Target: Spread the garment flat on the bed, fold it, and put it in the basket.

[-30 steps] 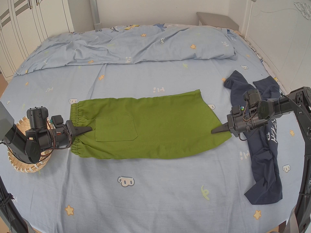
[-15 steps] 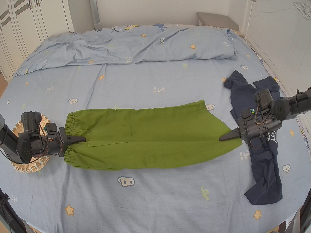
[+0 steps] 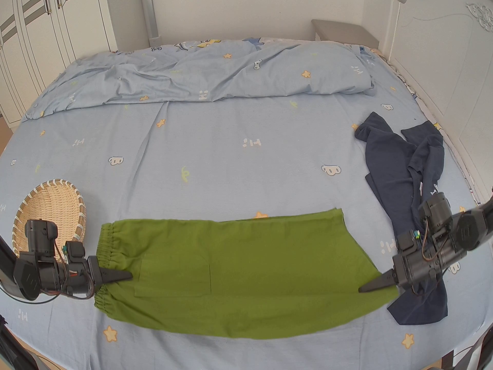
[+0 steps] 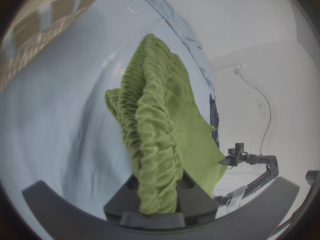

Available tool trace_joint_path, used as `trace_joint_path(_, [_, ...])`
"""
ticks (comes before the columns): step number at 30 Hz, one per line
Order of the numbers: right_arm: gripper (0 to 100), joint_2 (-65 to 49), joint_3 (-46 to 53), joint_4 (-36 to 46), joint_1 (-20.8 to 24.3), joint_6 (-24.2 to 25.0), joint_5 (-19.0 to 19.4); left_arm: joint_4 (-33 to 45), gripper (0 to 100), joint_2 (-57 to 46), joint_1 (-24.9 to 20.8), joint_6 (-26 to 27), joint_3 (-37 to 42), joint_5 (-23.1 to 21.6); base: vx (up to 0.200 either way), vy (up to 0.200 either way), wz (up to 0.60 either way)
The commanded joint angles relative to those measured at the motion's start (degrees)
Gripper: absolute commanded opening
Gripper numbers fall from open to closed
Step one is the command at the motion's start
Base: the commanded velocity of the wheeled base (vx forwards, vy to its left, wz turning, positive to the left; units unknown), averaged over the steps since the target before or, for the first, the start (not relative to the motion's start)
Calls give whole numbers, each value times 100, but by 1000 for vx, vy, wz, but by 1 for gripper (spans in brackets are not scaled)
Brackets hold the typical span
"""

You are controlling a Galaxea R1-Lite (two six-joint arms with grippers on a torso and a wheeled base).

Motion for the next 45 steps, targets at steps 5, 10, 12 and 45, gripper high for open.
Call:
trace_joint_path(5, [0, -664, 1657, -1231, 190, 10, 24, 6, 0, -174, 169, 694, 953, 30, 0, 0, 0])
trace_joint_path(10, [0, -514, 1762, -1539, 199, 10, 24, -3, 0, -34, 177, 825, 917, 39, 0, 0, 0])
trace_joint_path(12, [0, -400, 1780, -1644, 199, 10, 24, -3, 0, 19, 186, 887, 909, 39, 0, 0, 0])
trace_joint_path(45, [100, -2070, 180, -1152, -12, 880, -749, 5859, 0, -2846, 713, 1687, -2528, 1419, 0, 0, 0])
